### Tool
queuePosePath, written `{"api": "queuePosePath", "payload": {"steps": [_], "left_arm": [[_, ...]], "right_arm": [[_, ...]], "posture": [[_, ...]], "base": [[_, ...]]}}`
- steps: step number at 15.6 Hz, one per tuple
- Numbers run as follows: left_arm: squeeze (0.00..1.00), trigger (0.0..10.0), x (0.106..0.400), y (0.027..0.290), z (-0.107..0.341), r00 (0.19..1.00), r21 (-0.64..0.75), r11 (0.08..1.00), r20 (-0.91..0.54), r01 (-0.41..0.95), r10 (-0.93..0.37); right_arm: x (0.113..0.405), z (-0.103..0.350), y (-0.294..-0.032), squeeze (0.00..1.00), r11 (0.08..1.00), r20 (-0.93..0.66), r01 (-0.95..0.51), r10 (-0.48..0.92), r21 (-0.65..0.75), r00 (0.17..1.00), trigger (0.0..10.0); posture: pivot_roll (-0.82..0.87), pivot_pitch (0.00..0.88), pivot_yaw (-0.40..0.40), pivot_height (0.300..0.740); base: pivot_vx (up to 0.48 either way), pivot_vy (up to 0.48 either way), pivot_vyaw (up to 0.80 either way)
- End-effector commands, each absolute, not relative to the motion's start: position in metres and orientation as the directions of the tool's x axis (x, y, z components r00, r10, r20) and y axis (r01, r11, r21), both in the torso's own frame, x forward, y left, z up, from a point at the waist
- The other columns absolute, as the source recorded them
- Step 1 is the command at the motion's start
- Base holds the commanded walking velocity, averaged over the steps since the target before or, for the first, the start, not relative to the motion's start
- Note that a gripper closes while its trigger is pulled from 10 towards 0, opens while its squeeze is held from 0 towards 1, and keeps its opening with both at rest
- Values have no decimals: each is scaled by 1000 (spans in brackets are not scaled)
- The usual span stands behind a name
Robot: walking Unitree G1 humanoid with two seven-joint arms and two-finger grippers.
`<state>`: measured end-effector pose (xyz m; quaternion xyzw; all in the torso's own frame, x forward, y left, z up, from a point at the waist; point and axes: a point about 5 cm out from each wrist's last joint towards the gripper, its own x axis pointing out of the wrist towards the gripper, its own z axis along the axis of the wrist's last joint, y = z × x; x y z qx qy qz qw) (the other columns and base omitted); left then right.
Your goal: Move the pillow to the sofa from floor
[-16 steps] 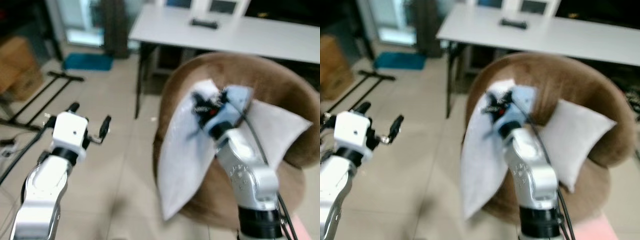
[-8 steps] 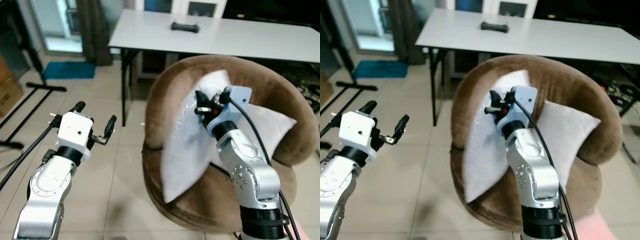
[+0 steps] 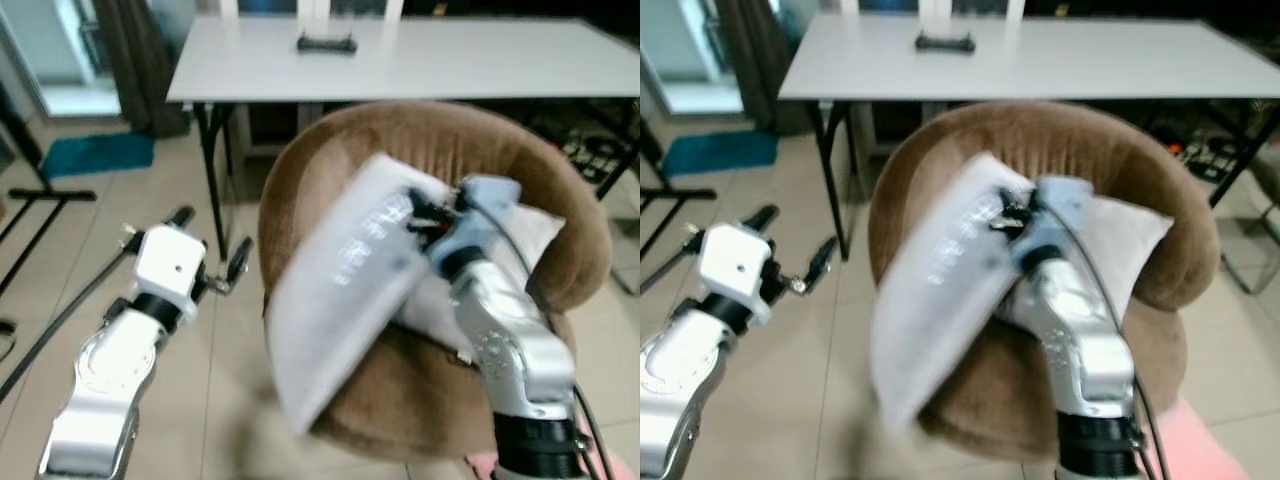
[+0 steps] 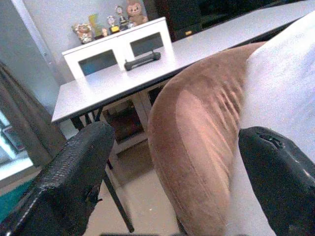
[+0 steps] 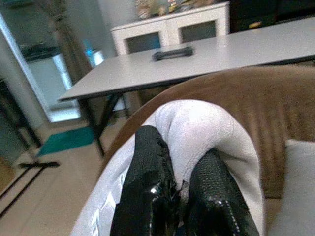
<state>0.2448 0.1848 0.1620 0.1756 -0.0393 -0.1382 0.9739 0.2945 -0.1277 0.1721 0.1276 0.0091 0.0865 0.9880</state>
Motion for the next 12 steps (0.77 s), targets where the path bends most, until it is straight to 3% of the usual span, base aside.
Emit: {"api": "queuePosePath", "payload": {"steps": [1, 12], "left_arm": [[0, 10000, 244, 189, 161, 962, 359, 900, 15, 248, -271], [0, 10000, 245, 189, 161, 959, 366, 893, 2, 263, -283]], "right_arm": [[294, 187, -119, 0, 943, 83, -215, 200, 253, 976, 10000], [295, 186, -117, 0, 944, 84, -217, 202, 249, 976, 10000]], "posture": [[95, 0, -44, 740], [98, 0, -39, 740]], "base": [[270, 0, 0], [268, 0, 0]]}}
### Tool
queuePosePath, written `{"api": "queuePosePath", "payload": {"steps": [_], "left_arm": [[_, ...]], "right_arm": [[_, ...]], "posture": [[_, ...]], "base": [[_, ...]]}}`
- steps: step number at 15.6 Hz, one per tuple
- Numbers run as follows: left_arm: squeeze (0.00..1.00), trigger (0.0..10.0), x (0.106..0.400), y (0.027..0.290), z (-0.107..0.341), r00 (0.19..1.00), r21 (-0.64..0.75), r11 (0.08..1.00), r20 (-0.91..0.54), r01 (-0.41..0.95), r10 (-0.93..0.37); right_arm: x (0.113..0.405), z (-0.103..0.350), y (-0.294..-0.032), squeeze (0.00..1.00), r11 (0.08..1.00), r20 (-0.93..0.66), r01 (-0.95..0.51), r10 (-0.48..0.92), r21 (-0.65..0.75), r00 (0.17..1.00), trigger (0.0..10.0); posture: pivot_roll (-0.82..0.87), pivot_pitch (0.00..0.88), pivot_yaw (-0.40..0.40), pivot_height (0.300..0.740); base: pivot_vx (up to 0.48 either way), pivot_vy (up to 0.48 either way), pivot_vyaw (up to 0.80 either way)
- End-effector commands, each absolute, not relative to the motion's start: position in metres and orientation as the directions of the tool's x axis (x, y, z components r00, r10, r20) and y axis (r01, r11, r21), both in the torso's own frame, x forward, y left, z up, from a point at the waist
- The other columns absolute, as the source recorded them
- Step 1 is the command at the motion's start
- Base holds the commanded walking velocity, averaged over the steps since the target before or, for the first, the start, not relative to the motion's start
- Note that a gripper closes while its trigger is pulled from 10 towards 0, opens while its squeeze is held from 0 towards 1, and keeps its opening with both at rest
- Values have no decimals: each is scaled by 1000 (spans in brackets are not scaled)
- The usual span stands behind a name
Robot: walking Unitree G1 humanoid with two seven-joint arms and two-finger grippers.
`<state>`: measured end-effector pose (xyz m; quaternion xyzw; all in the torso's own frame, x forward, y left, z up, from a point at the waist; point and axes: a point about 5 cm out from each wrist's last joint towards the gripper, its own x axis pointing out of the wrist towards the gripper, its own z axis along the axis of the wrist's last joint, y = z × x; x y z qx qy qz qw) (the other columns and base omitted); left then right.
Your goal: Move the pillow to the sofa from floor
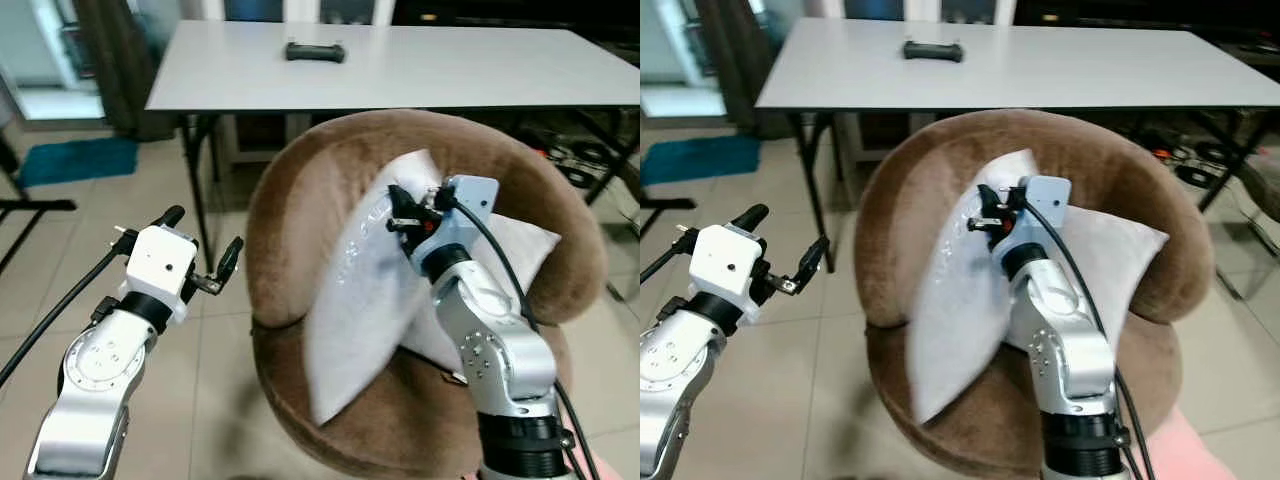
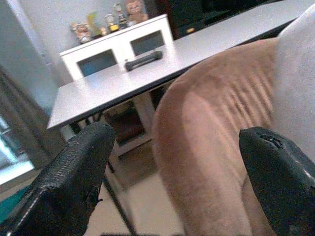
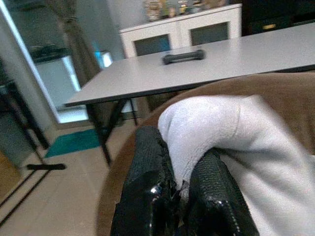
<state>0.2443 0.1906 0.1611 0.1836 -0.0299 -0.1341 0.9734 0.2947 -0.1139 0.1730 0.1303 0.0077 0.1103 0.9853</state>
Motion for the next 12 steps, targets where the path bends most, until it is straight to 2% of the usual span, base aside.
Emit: {"api": "queuePosePath", "payload": {"steps": [1, 2, 6, 10, 12], "left_arm": [[0, 10000, 245, 189, 161, 959, 366, 892, 1, 264, -284], [0, 10000, 245, 189, 161, 959, 366, 892, 1, 265, -285], [0, 10000, 244, 190, 160, 958, 367, 891, -2, 267, -286], [0, 10000, 243, 190, 160, 958, 367, 890, -6, 270, -288], [0, 10000, 241, 190, 159, 954, 361, 888, -14, 286, -301]], "right_arm": [[295, 186, -117, 0, 944, 83, -217, 202, 249, 976, 10000], [295, 185, -117, 0, 944, 82, -216, 202, 250, 976, 10000], [296, 185, -116, 0, 943, 75, -223, 211, 247, 975, 10000], [295, 185, -114, 0, 940, 85, -234, 219, 247, 972, 10000], [297, 185, -110, 0, 933, 94, -265, 249, 244, 964, 10000]], "posture": [[97, 0, -39, 740], [97, 0, -39, 740], [99, 0, -40, 740], [102, 0, -42, 740], [106, 0, -43, 740]], "base": [[270, 0, 0], [266, 0, 0], [267, 0, -800], [269, 0, 0], [0, 0, 0]]}}
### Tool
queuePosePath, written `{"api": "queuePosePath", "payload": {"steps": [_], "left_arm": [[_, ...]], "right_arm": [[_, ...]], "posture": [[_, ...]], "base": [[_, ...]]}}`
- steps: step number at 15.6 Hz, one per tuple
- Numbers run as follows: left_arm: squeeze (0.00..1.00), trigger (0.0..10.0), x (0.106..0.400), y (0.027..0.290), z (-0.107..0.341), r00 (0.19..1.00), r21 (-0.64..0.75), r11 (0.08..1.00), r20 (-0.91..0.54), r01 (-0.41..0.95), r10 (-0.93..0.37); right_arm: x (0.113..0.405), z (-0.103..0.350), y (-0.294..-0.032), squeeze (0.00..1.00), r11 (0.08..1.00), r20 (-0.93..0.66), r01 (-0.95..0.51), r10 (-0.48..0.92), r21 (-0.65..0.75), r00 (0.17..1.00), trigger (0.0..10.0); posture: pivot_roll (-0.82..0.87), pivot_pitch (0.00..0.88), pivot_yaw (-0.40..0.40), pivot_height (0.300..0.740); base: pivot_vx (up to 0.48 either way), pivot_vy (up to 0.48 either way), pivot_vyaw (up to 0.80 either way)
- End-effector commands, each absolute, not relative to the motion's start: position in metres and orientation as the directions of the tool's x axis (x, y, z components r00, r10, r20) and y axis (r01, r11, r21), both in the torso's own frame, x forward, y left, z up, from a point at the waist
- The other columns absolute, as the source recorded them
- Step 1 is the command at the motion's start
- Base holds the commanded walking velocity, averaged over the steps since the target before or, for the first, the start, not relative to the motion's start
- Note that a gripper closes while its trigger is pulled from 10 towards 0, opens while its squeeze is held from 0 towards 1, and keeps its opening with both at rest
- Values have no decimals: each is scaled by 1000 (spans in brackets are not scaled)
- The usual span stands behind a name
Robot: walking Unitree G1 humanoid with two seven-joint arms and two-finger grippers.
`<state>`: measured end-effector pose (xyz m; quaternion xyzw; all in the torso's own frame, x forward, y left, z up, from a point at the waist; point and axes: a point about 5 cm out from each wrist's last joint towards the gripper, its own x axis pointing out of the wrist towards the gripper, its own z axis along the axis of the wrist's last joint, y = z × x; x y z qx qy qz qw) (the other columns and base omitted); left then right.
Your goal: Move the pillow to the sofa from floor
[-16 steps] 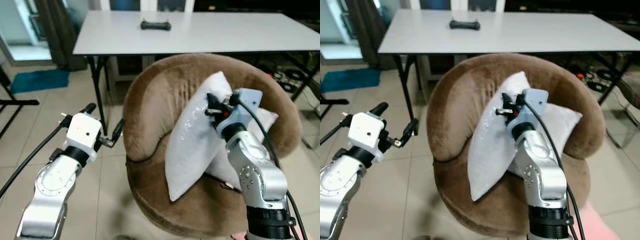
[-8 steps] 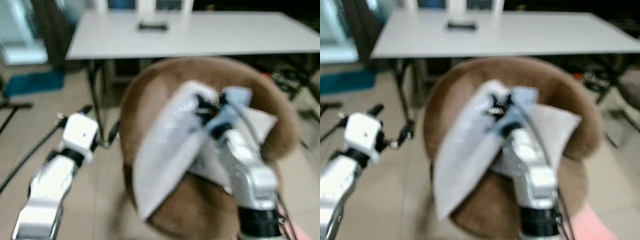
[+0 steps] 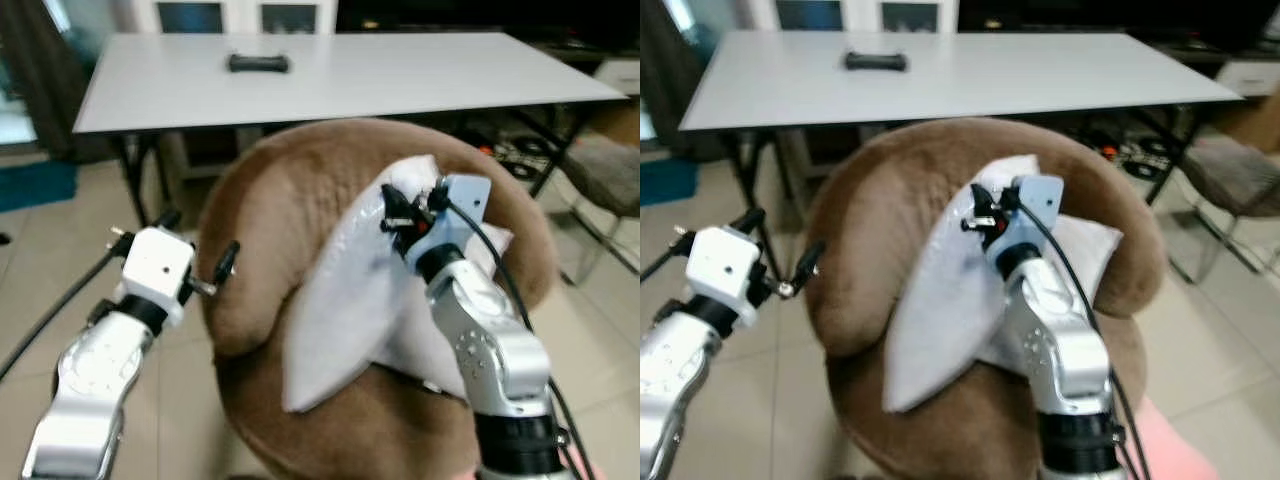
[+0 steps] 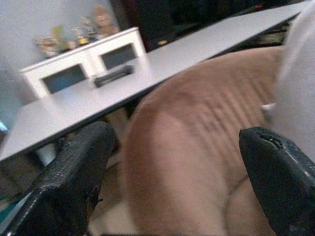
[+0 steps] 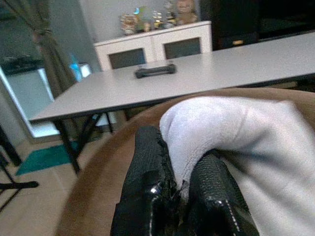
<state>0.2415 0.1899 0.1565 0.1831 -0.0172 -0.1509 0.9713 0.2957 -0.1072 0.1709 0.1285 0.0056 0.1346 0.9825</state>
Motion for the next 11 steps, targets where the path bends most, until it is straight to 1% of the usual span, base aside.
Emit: {"api": "queuePosePath", "payload": {"steps": [1, 4, 7, 9, 11], "left_arm": [[0, 10000, 238, 190, 155, 939, 368, 868, -50, 333, -339], [0, 10000, 231, 190, 152, 897, 366, 821, -118, 438, -426], [0, 10000, 219, 193, 150, 845, 334, 777, -204, 534, -494], [0, 10000, 212, 195, 148, 821, 310, 761, -240, 570, -518], [0, 10000, 203, 196, 145, 787, 280, 739, -293, 613, -542]], "right_arm": [[300, 184, -105, 0, 920, 98, -310, 294, 240, 951, 10000], [319, 175, -92, 0, 875, 100, -412, 399, 256, 911, 10000], [350, 171, -77, 0, 803, 88, -555, 550, 218, 830, 10000], [361, 167, -72, 0, 789, 56, -586, 587, 183, 808, 10000], [376, 158, -70, 0, 810, -17, -575, 580, 114, 814, 10000]], "posture": [[108, 0, -44, 740], [123, 0, -48, 740], [147, 0, -45, 740], [157, 0, -47, 740], [175, 0, -50, 740]], "base": [[0, 0, 0], [0, 0, 0], [0, 0, 0], [0, 0, 0], [0, 0, 0]]}}
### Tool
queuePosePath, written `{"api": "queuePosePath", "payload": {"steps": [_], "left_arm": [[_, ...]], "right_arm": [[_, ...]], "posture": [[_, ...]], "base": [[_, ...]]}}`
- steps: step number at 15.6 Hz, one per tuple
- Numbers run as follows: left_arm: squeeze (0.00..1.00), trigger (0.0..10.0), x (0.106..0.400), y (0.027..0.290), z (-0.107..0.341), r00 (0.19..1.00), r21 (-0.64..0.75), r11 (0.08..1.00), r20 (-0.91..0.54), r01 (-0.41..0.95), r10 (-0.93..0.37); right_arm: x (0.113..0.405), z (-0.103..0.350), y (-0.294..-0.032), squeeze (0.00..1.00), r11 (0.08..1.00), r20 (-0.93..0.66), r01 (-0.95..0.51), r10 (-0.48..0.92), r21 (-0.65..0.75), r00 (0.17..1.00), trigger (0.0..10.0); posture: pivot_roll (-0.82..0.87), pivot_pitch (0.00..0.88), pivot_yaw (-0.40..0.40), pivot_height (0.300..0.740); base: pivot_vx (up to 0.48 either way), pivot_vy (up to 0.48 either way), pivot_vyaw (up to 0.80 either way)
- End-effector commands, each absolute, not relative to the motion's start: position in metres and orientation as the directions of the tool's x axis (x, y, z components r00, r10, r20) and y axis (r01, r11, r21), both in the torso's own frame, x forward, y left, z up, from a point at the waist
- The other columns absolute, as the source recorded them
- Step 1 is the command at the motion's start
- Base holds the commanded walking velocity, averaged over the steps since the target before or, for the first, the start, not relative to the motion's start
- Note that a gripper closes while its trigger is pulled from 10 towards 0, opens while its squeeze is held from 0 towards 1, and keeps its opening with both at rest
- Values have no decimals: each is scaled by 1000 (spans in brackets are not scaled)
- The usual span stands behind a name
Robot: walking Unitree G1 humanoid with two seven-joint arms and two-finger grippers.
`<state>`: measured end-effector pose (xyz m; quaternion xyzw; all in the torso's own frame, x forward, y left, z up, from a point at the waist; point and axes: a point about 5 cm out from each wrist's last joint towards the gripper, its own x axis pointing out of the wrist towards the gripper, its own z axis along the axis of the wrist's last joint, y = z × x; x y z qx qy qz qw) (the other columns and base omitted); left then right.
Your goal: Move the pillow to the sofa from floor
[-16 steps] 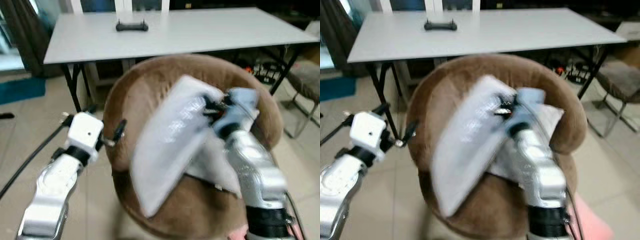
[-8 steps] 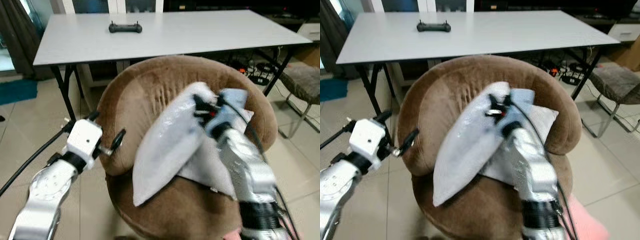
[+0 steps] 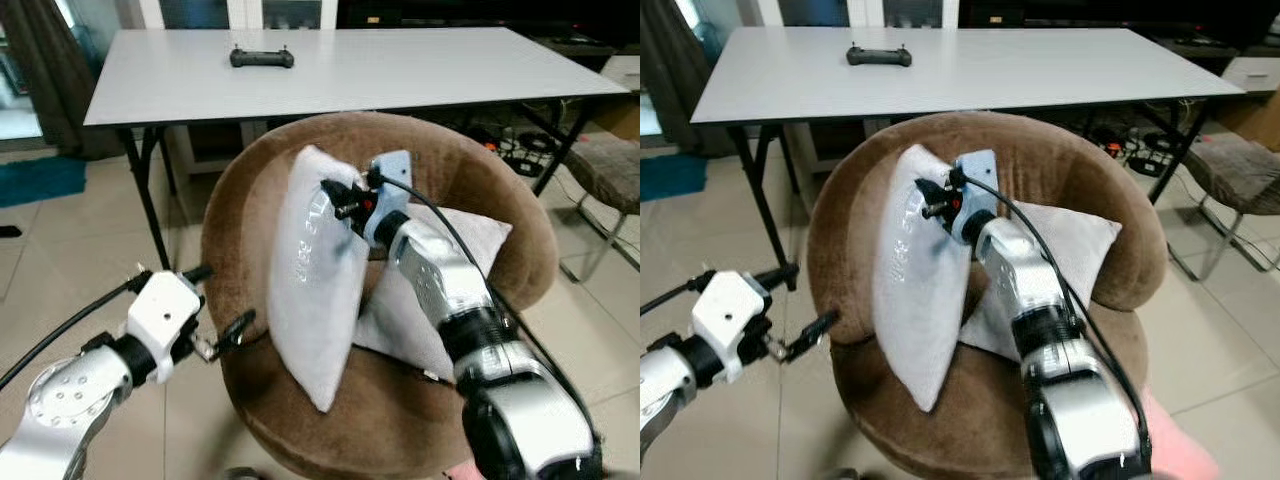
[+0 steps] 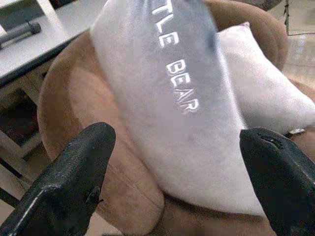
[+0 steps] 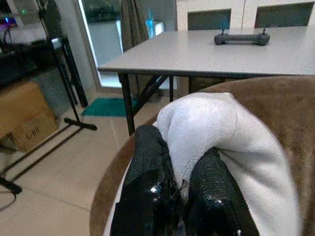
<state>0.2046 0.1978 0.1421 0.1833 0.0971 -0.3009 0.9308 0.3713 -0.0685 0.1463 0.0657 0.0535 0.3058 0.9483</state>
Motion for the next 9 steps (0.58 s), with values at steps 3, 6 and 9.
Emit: {"api": "queuePosePath", "payload": {"steps": [3, 6, 9], "left_arm": [[0, 10000, 197, 199, 147, 780, 282, 731, -317, 621, -540], [0, 10000, 198, 198, 149, 789, 288, 739, -314, 609, -528], [0, 10000, 204, 200, 147, 840, 325, 778, -289, 538, -460]], "right_arm": [[393, 153, -81, 592, 909, -124, -412, 403, -66, 907, 10000], [400, 160, -94, 1000, 929, -129, -349, 333, -126, 934, 10000], [407, 169, -121, 1000, 970, -96, -210, 200, -119, 975, 10000]], "posture": [[201, 0, -61, 740], [205, 0, -73, 740], [189, 0, -81, 740]], "base": [[0, 0, 0], [0, 0, 0], [0, 0, 0]]}}
